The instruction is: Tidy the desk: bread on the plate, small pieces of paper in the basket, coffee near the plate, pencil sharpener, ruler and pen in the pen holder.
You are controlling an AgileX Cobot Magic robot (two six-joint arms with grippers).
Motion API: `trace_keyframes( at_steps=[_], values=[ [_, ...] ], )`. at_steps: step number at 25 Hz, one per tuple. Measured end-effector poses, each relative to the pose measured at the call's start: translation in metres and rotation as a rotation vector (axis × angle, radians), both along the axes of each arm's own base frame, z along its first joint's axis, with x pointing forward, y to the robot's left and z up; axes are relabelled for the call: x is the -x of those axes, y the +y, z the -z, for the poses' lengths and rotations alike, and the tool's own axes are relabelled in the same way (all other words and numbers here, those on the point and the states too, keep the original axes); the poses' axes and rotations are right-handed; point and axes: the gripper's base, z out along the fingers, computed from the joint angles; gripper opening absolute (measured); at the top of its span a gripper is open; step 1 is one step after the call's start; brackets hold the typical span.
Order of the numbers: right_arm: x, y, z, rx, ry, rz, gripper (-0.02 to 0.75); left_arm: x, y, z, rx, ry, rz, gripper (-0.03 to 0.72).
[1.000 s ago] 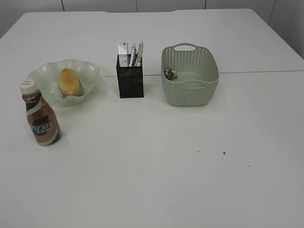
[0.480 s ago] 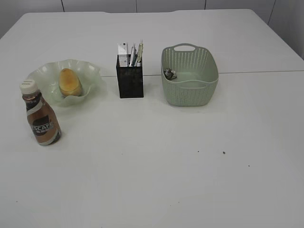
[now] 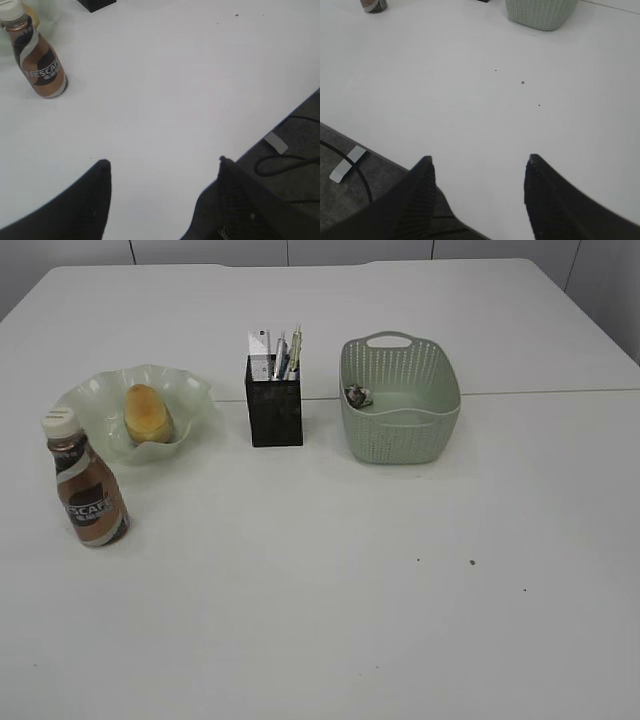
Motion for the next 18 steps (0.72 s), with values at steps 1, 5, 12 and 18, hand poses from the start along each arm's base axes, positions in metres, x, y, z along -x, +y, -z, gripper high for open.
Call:
trace_keyframes(
  at_steps=[1,5,12,18],
  values=[
    [0.0,0.0,0.0,0.0,0.0,0.0,0.419,0.001,0.001,0.001,0.001,-0.008,0.0,0.489],
    [0.0,0.0,0.0,0.0,0.0,0.0,0.418,0.01,0.006,0.002,0.022,-0.058,-0.003,0.487],
    [0.0,0.0,0.0,-0.003,0.002,-0.002,0.419,0.017,0.013,0.003,0.053,-0.099,-0.045,0.486],
    [0.0,0.0,0.0,-0.003,0.002,-0.002,0.418,0.017,0.014,0.003,0.052,-0.094,-0.053,0.486]
  ],
)
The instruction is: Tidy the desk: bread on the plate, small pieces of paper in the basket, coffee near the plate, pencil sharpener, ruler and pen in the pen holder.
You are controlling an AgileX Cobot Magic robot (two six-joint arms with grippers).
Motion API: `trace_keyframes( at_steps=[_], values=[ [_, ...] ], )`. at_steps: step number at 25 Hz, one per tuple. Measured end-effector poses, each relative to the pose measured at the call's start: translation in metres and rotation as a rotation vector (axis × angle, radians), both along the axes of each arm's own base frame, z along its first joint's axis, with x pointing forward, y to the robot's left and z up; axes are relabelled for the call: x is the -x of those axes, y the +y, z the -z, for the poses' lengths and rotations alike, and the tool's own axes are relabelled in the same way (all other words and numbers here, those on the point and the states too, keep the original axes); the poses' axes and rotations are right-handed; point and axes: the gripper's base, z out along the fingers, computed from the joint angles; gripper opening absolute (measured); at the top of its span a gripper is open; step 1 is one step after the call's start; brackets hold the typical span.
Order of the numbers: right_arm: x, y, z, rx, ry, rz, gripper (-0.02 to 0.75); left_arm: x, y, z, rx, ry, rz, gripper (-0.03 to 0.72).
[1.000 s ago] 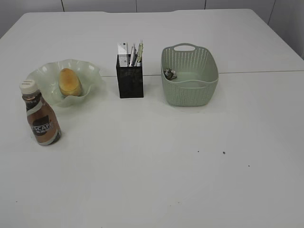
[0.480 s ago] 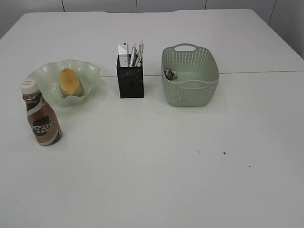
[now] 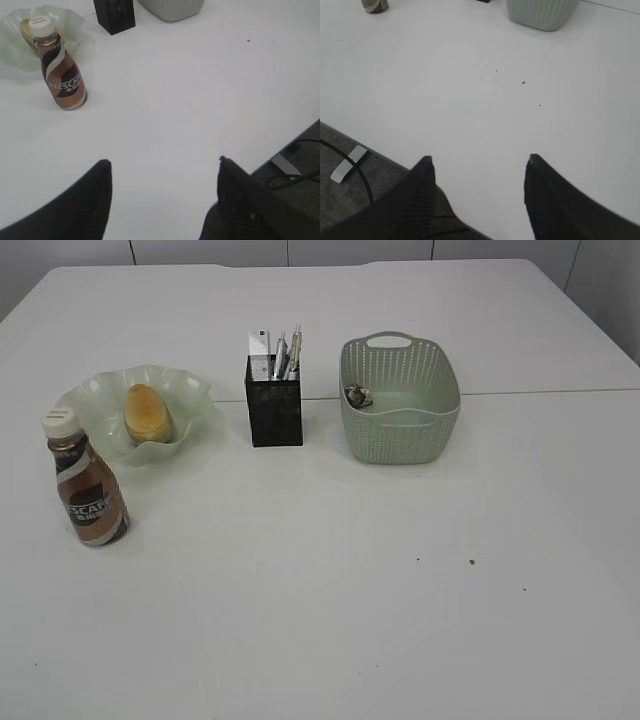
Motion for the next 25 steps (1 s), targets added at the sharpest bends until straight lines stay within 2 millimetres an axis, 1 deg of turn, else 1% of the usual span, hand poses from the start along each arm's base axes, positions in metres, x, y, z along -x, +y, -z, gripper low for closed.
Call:
trace_keyframes(
  at_steps=[3,5,9,13,25],
  values=[
    [0.0,0.0002,0.0,0.0,0.0,0.019,0.418,0.0001,-0.0004,0.0,0.003,0.002,-0.01,0.486],
    [0.0,0.0008,0.0,0.0,0.0,0.062,0.418,0.0006,-0.0018,-0.0001,0.014,0.007,-0.041,0.486],
    [-0.0002,0.0024,0.0,0.0,0.0,0.184,0.418,0.0002,-0.0043,-0.0002,0.024,0.01,-0.185,0.486],
    [-0.0003,0.003,0.0,0.0,0.0,0.234,0.418,-0.0005,-0.006,-0.0003,0.03,0.01,-0.302,0.485],
    [-0.0003,0.0031,0.0,0.0,0.0,0.238,0.418,-0.0005,-0.0069,-0.0003,0.038,0.013,-0.311,0.476]
  ],
)
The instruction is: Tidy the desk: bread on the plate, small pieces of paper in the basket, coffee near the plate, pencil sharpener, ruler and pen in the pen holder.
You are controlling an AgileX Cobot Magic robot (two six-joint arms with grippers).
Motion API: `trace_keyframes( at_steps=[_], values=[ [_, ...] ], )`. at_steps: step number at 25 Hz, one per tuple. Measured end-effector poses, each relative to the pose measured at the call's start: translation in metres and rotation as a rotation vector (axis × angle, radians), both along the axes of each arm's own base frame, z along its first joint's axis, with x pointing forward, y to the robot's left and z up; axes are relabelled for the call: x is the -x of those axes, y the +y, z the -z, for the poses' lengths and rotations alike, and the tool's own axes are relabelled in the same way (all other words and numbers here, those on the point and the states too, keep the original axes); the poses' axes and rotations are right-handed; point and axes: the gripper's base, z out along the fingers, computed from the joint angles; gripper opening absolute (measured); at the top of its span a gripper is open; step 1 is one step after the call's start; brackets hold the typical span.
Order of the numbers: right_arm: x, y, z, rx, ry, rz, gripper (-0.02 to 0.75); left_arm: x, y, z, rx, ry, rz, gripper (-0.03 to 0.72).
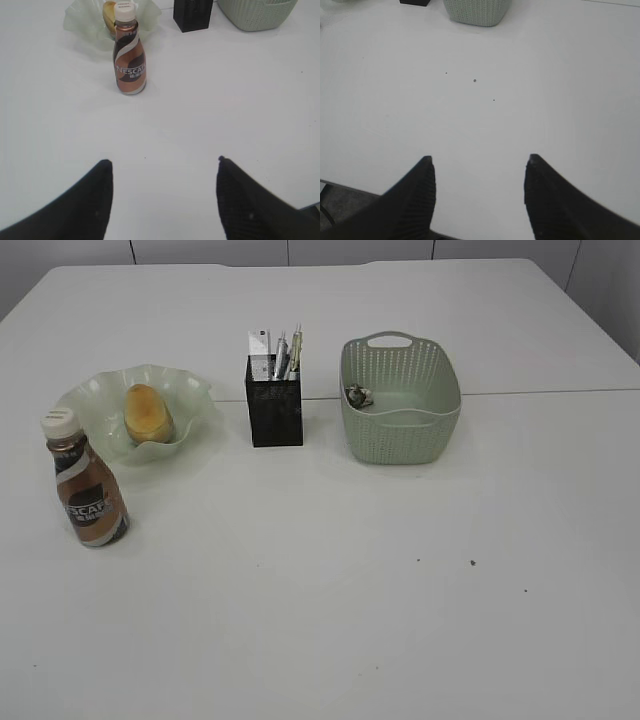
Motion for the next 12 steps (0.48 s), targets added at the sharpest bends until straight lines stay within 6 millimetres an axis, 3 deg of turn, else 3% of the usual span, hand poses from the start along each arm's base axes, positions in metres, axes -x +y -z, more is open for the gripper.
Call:
trace_keyframes(
  at_steps=[12],
  values=[
    [-0.0001,0.0,-0.0001,0.0,-0.002,0.0,0.418,0.0,-0.0001,0.0,0.001,0.0,0.001,0.453]
  ],
)
